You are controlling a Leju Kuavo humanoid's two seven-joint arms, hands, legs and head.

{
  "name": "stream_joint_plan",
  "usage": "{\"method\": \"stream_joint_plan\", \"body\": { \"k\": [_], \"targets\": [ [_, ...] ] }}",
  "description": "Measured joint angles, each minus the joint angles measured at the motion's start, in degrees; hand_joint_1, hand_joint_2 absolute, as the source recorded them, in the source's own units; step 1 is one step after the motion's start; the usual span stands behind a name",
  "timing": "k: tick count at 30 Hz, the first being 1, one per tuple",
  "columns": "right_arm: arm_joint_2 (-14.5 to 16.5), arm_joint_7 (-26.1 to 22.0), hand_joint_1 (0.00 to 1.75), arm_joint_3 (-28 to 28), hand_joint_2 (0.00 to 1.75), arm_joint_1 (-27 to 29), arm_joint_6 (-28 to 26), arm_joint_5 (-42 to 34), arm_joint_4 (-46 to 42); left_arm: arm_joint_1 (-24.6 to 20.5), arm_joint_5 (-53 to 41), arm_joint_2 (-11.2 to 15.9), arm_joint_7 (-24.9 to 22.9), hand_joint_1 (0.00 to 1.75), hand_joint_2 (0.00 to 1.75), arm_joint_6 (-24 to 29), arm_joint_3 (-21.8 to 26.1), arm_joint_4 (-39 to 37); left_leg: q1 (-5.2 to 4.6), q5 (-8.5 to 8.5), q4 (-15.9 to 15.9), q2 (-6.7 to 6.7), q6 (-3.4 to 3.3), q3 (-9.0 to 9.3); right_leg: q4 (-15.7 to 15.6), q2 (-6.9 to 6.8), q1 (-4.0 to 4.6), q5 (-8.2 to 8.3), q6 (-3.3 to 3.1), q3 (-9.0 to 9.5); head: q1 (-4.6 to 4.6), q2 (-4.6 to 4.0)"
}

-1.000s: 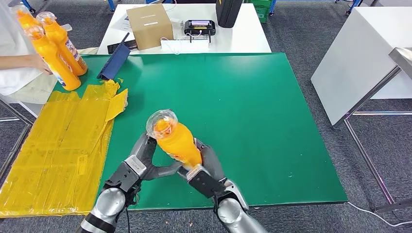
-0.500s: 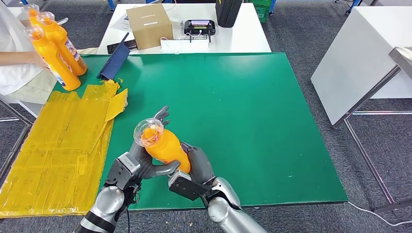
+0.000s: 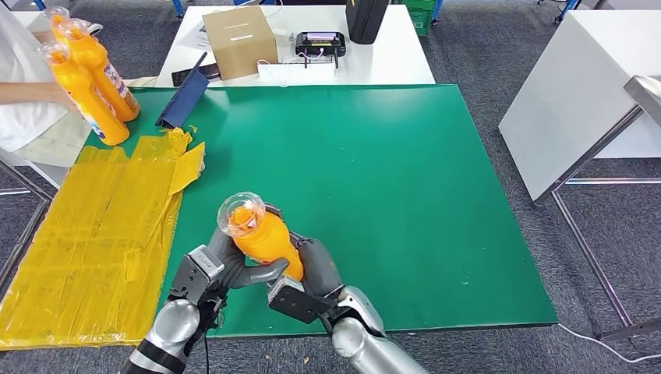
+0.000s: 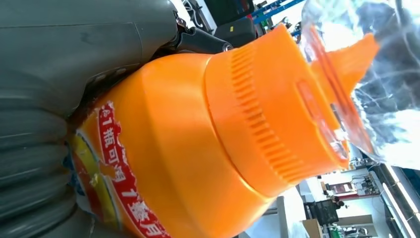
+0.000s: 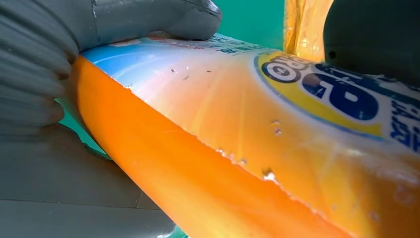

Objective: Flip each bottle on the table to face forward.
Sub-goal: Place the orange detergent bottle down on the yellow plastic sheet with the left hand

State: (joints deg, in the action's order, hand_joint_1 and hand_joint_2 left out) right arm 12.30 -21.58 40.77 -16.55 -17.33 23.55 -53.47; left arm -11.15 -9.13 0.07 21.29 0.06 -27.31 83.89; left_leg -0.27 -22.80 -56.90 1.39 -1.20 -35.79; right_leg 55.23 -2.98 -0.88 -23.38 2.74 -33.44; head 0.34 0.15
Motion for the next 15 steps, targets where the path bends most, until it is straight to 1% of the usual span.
{"method": "stream_joint_plan", "body": {
  "k": [1, 3, 4, 6, 7, 8, 9, 10, 11, 12, 14, 15],
  "targets": [
    [0.0, -0.5, 0.01, 0.0, 1.31, 0.3, 0.6, -1.3, -0.1, 0.0, -0.4, 0.0, 0.0, 1.75, 1.75, 0.4, -0.1, 0.0, 0.00, 0.00, 0.0, 0.00, 0.00, 0.00, 0.0, 0.00, 0.00, 0.00, 0.00, 0.00, 0.00, 0.00],
    [-0.2, -1.6, 0.00, -0.3, 0.44, 1.3, 3.1, -5.3, -0.7, -0.1, -3.2, 0.0, -0.3, 1.75, 1.75, 2.9, -0.5, 0.0, 0.00, 0.00, 0.0, -0.01, 0.00, -0.02, 0.0, 0.00, 0.00, 0.00, 0.00, 0.00, 0.01, 0.00],
    [-0.3, -2.0, 0.00, -0.6, 0.00, 1.9, 4.7, -7.8, -1.2, -0.2, -5.7, 0.0, -0.6, 1.75, 1.75, 5.1, -0.7, 0.0, 0.00, 0.00, 0.0, -0.01, 0.00, -0.02, 0.0, 0.00, 0.00, 0.00, 0.00, -0.02, 0.02, 0.00],
    [-0.7, -2.9, 0.00, -1.8, 0.00, 3.7, 7.0, -12.7, -3.1, -0.5, -15.3, 0.0, -3.1, 1.75, 1.75, 13.1, -1.2, 0.1, 0.00, 0.00, 0.0, -0.01, 0.00, -0.04, 0.0, 0.00, 0.00, 0.00, 0.00, -0.05, 0.01, 0.00],
    [-1.0, -3.3, 0.00, -2.8, 0.00, 4.8, 7.6, -14.9, -4.6, -0.8, -22.8, 0.1, -5.6, 1.75, 1.75, 18.0, -1.5, 0.2, 0.00, 0.00, 0.0, -0.02, 0.00, -0.05, 0.0, -0.01, 0.00, 0.00, 0.00, -0.06, 0.02, 0.00],
    [-1.4, -3.6, 0.00, -4.0, 0.44, 6.3, 8.3, -17.1, -6.6, -1.4, -32.2, 0.5, -9.0, 1.75, 1.75, 22.5, -1.6, 0.2, 0.00, 0.00, 0.0, -0.07, 0.00, -0.06, 0.0, -0.04, 0.00, 0.00, 0.00, -0.07, 0.01, 0.00],
    [-1.8, -3.7, 0.00, -5.4, 0.87, 8.0, 9.1, -19.0, -9.0, -2.2, -41.6, 1.0, -12.3, 1.75, 1.75, 25.1, -1.7, 0.1, 0.00, 0.00, 0.0, -0.12, 0.00, -0.08, 0.0, -0.06, 0.00, 0.00, 0.00, -0.06, 0.02, 0.00],
    [-2.3, -3.4, 0.00, -6.9, 1.31, 9.7, 10.1, -20.5, -11.7, -3.2, -50.2, 1.8, -15.1, 1.75, 1.75, 25.4, -1.8, 0.0, 0.00, 0.00, 0.0, -0.18, 0.00, -0.10, 0.0, -0.08, 0.00, 0.00, 0.00, -0.05, 0.01, 0.00],
    [-2.7, -3.1, 0.00, -8.5, 1.75, 11.3, 11.3, -21.6, -14.5, -4.2, -56.6, 2.8, -17.0, 1.75, 1.75, 23.8, -1.8, -0.3, 0.00, 0.00, 0.0, -0.22, 0.00, -0.11, 0.0, -0.09, 0.01, 0.00, 0.00, -0.05, 0.00, 0.00],
    [-3.0, -2.7, 0.00, -10.0, 1.75, 12.6, 12.4, -22.5, -17.1, -5.2, -60.1, 3.6, -18.0, 1.75, 1.75, 21.1, -1.8, -0.8, 0.00, 0.00, 0.0, -0.23, 0.00, -0.11, 0.0, -0.08, 0.01, 0.01, 0.00, -0.06, 0.01, 0.00],
    [-3.6, -2.4, 0.00, -13.0, 1.75, 14.8, 14.2, -24.0, -22.1, -7.3, -62.7, 5.2, -19.7, 1.75, 1.75, 15.8, -2.2, -2.5, 0.00, 0.01, 0.0, -0.20, 0.01, -0.11, 0.0, -0.05, 0.01, 0.03, -0.01, -0.11, 0.01, 0.00],
    [-3.8, -2.4, 0.00, -14.4, 1.75, 15.7, 14.8, -24.5, -24.6, -8.5, -63.6, 5.9, -21.0, 1.75, 1.75, 13.9, -2.6, -3.7, 0.00, 0.02, 0.0, -0.18, 0.01, -0.11, 0.0, -0.05, 0.01, 0.05, -0.01, -0.12, 0.02, 0.00]
  ]
}}
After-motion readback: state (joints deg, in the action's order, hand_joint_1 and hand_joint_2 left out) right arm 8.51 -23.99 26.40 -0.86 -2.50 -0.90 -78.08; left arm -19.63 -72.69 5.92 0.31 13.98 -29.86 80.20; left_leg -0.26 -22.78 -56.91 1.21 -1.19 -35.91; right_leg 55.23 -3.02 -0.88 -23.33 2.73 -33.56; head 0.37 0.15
